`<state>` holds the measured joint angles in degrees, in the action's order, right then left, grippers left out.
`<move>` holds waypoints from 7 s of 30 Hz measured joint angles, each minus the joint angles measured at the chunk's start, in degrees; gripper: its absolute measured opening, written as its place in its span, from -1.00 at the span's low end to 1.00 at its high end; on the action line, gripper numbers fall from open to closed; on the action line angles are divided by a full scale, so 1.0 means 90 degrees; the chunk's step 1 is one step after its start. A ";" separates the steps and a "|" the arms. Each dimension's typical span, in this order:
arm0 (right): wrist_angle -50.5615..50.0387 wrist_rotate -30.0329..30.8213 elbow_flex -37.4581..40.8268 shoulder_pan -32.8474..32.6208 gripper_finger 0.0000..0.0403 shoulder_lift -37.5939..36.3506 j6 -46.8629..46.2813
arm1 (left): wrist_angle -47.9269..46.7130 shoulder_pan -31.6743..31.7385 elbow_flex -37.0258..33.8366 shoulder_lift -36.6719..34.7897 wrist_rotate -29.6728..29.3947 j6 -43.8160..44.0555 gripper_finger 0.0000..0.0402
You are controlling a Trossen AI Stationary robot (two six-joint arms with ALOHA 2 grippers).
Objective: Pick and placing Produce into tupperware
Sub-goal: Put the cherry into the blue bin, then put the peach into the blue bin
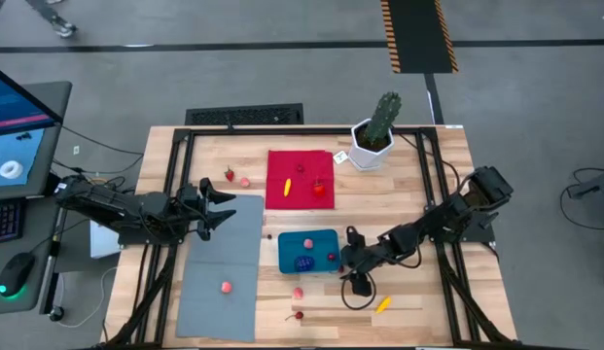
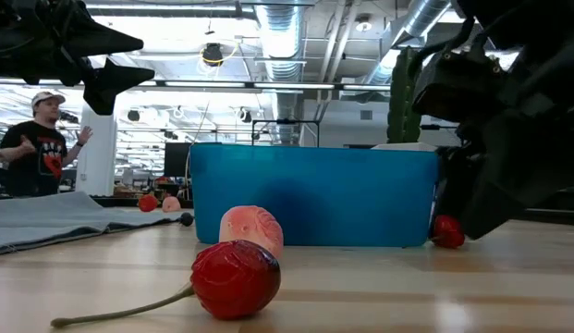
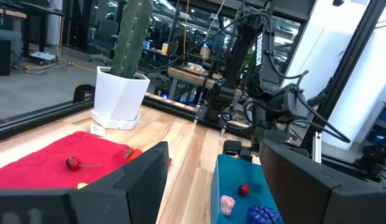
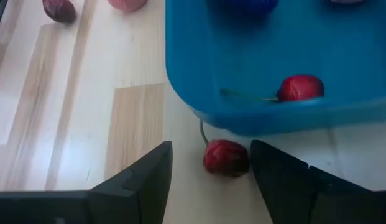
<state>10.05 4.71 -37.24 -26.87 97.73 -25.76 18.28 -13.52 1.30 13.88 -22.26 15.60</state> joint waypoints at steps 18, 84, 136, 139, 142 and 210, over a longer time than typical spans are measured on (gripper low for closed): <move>-0.0113 -0.0211 0.0012 -0.0014 -0.51 -0.0146 0.0086 | 0.0002 -0.0002 0.0000 0.0000 -0.0010 0.0002 0.21; -0.0067 -0.2235 -0.0274 0.2640 -0.57 -0.3284 0.0205 | -0.0151 0.0001 0.0002 -0.0001 -0.0610 0.0612 0.21; -0.1863 -0.1518 -0.1748 0.2130 0.06 -0.2151 0.2373 | -0.0520 0.0001 0.0002 0.0001 -0.1002 0.0388 0.21; -0.2096 -0.1519 -0.1748 0.2121 0.02 -0.2642 0.2324 | -0.0520 0.0001 0.0002 -0.0002 -0.0933 0.0391 0.21; -0.2298 -0.1521 -0.1748 0.2041 -0.03 -0.3088 0.2305 | -0.0508 0.0001 0.0002 -0.0002 -0.0897 0.0389 0.21; -0.0054 -0.1834 0.4095 0.3886 -0.41 -1.0204 0.2435 | 0.0293 0.1357 0.0002 -0.0002 0.0877 -0.0493 0.21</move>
<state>9.56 -11.79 -0.38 8.10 5.90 -3.85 20.92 -1.32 1.32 13.87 -14.37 11.16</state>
